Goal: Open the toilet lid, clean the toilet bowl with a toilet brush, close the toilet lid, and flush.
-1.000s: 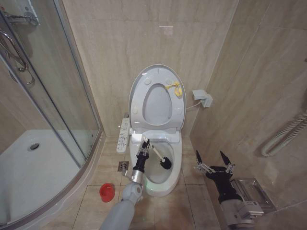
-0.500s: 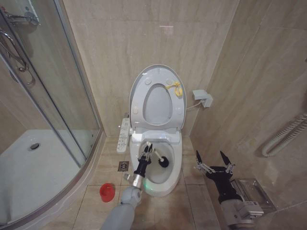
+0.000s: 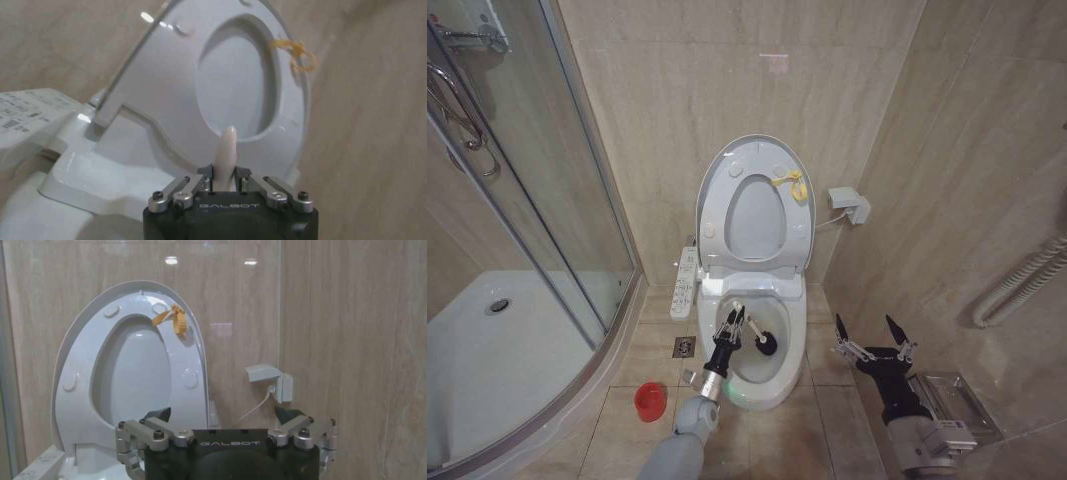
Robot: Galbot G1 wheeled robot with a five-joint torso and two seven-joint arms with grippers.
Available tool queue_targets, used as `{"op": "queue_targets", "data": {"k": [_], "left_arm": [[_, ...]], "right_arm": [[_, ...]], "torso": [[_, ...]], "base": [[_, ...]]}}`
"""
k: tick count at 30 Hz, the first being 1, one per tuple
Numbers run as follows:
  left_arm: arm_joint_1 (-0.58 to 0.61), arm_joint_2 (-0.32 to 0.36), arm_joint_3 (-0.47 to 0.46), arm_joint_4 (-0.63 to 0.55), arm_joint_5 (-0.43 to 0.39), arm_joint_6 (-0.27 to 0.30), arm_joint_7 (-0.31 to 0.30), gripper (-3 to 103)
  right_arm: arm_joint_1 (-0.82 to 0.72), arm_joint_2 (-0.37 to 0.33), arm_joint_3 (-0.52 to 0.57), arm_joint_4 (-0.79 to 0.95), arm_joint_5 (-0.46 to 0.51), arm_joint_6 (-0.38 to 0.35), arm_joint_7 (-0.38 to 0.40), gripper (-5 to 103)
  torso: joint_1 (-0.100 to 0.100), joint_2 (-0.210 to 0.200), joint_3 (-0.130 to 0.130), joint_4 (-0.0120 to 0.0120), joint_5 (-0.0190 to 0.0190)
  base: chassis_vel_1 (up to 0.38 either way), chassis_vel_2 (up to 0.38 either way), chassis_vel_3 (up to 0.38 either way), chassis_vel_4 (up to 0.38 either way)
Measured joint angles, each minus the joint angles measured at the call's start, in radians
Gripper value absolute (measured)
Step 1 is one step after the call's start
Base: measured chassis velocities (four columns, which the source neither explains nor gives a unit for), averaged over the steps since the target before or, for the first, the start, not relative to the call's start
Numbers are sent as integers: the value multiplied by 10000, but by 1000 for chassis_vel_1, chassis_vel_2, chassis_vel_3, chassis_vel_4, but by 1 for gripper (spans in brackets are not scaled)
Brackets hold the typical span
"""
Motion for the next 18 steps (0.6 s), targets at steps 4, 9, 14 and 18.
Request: {"op": "queue_targets", "data": {"k": [4,9,14,18], "left_arm": [[-207,-257,99,-483,-941,230,-306,21],[-290,-393,150,-830,-1414,377,-384,21],[-155,-282,132,-656,-1030,321,-283,21],[-32,-91,-97,-134,184,-136,-41,21]], "right_arm": [[0,0,0,0,0,0,0,100],[0,0,0,0,0,0,0,100],[0,0,0,0,0,0,0,100],[0,-1,0,0,0,0,0,100]], "torso": [[0,0,0,-6,-1],[0,0,0,-5,0],[0,0,0,-1,-1],[0,0,0,0,-1]], "base": [[0,0,0,0],[0,0,0,0],[0,0,0,0],[0,0,0,0]]}}
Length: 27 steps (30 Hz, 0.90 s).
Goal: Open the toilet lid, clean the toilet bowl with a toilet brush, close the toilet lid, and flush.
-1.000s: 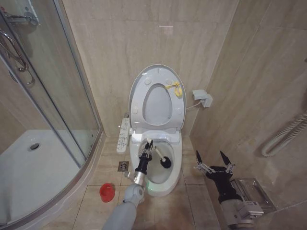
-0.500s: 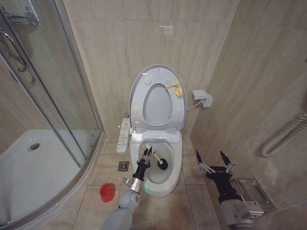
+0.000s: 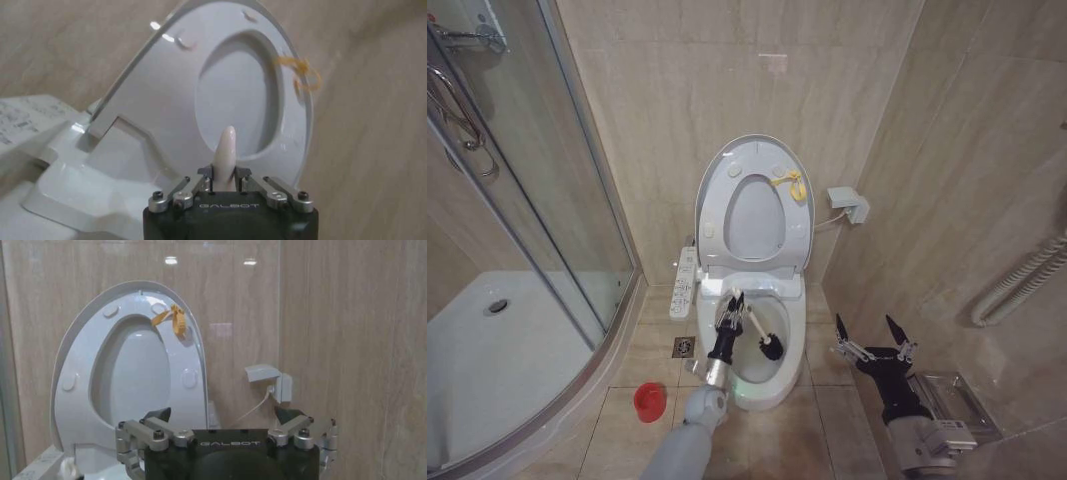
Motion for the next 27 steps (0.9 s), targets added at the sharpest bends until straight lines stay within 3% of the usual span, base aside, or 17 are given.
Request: {"op": "queue_targets", "data": {"k": [3,8,12,18,20,21,22,24,25,27], "left_arm": [[-37,86,-90,158,911,-269,78,21],[-97,14,-20,38,956,-247,-4,21],[88,-137,405,-868,-968,537,-276,21],[322,56,518,-1594,-1534,865,-447,21],[408,238,422,-1519,-1002,779,-448,21],[464,362,276,-1270,-216,626,-483,21],[464,362,276,-1270,-216,626,-483,21],[475,501,-102,-649,1497,188,-514,21],[475,501,-102,-649,1497,188,-514,21],[451,674,-299,-374,2325,-68,-515,21]], "right_arm": [[0,0,0,0,0,0,0,100],[0,0,0,0,0,0,0,100],[0,0,0,0,0,0,0,100],[0,1,0,0,1,0,0,100],[0,1,0,0,1,0,0,100],[0,0,0,0,0,0,0,100],[0,0,0,0,0,0,0,100],[0,0,0,0,0,0,0,100],[0,0,0,0,0,0,0,100],[0,1,0,0,1,0,0,100]], "torso": [[0,0,0,-3,0],[1,0,0,-3,0],[0,0,0,0,3],[0,0,-1,-1,3],[0,0,-1,-3,0],[0,0,0,-3,0],[0,0,0,-3,0],[0,0,0,-3,-1],[0,0,0,-3,-1],[0,0,0,-2,-1]], "base": [[0,0,0,0],[0,0,0,0],[0,0,0,0],[0,0,0,0],[0,0,0,0],[0,0,0,0],[0,0,0,0],[0,0,0,0],[0,0,0,0],[0,0,0,0]]}}
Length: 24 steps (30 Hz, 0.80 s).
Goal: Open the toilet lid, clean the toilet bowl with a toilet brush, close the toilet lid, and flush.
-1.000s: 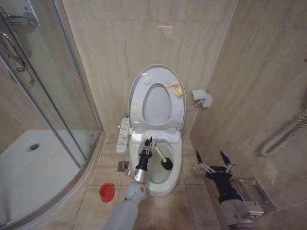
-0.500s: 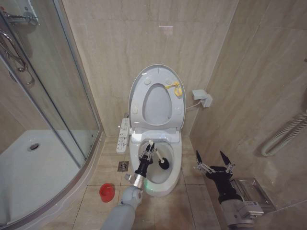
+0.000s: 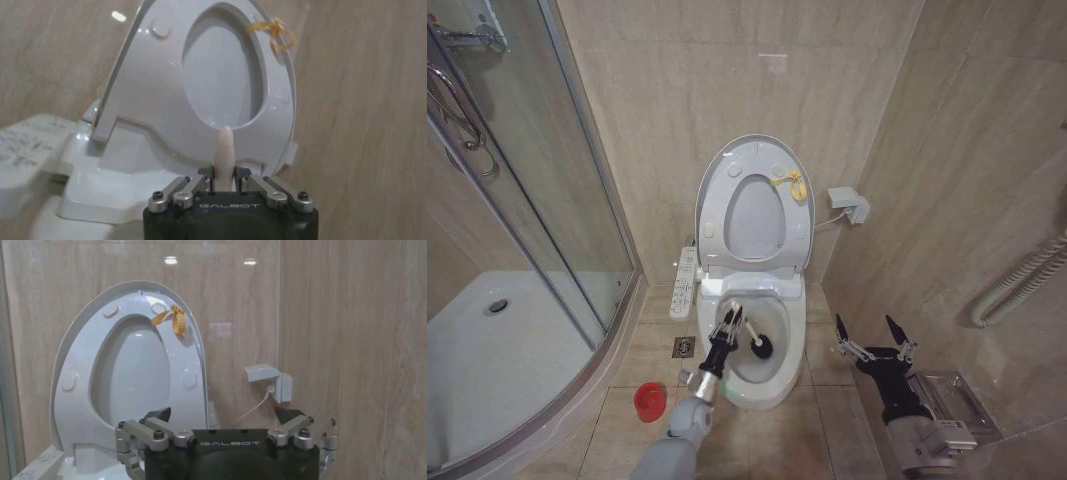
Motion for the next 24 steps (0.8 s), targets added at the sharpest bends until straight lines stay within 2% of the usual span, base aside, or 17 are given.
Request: {"op": "queue_targets", "data": {"k": [11,16,18,20,21,23,24], "left_arm": [[-557,177,151,276,808,-62,-255,20],[-1111,300,416,936,942,260,-444,20],[-1421,322,449,1569,858,303,-405,20],[-1487,325,438,1669,745,277,-362,20],[-1467,332,467,1496,396,268,-321,20],[-1266,338,576,397,-600,338,-328,20],[-1266,338,576,397,-600,338,-328,20]], "right_arm": [[0,0,0,-1,-1,0,0,100],[0,0,0,0,-1,0,0,100],[0,-1,0,0,0,0,0,100],[0,0,0,0,0,0,0,100],[0,0,1,0,0,0,1,100],[0,0,0,-1,-1,0,0,100],[0,0,0,-1,-1,0,0,100]], "torso": [[0,0,0,0,2],[0,0,0,-1,2],[0,0,0,1,3],[0,-1,0,3,3],[1,-2,2,4,3],[1,-1,0,-2,2],[1,-1,0,-2,2]], "base": [[0,0,0,0],[0,0,0,0],[0,0,0,0],[0,0,0,0],[0,0,0,0],[0,0,0,0],[0,0,0,0]]}}
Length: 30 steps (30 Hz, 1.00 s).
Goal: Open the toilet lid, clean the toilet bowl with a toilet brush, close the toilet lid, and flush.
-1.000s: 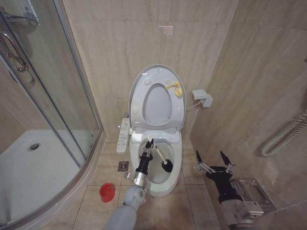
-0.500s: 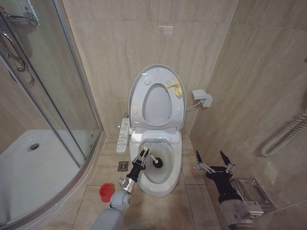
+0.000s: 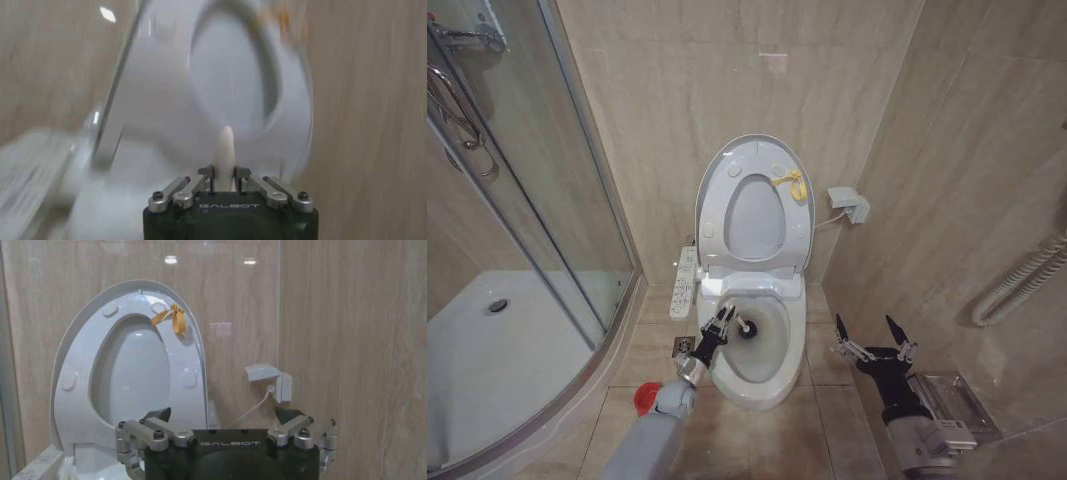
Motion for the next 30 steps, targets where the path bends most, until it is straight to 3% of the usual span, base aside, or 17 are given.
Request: {"op": "queue_targets", "data": {"k": [3,7,16,18,28,30], "left_arm": [[199,35,90,-1095,-526,72,-17,20],[423,97,103,-1580,-586,210,-88,20],[816,-72,-24,-724,-104,-60,183,20],[765,-219,-115,-552,479,-288,174,20],[630,-226,-45,-738,183,-290,258,20],[606,-418,-218,-242,816,-579,407,20]], "right_arm": [[0,0,0,0,0,0,0,100],[0,0,0,0,0,0,0,100],[0,0,0,0,0,0,0,100],[0,0,0,0,0,0,0,100],[0,0,0,0,0,0,0,100],[0,0,0,0,0,0,0,100]], "torso": [[0,0,0,-1,-2],[-1,1,-1,2,1],[-1,0,0,4,0],[-1,0,0,0,-2],[-1,1,0,3,0],[-1,0,0,3,0]], "base": [[0,0,0,0],[0,0,0,0],[0,0,0,0],[0,0,0,0],[0,0,0,0],[0,0,0,0]]}}
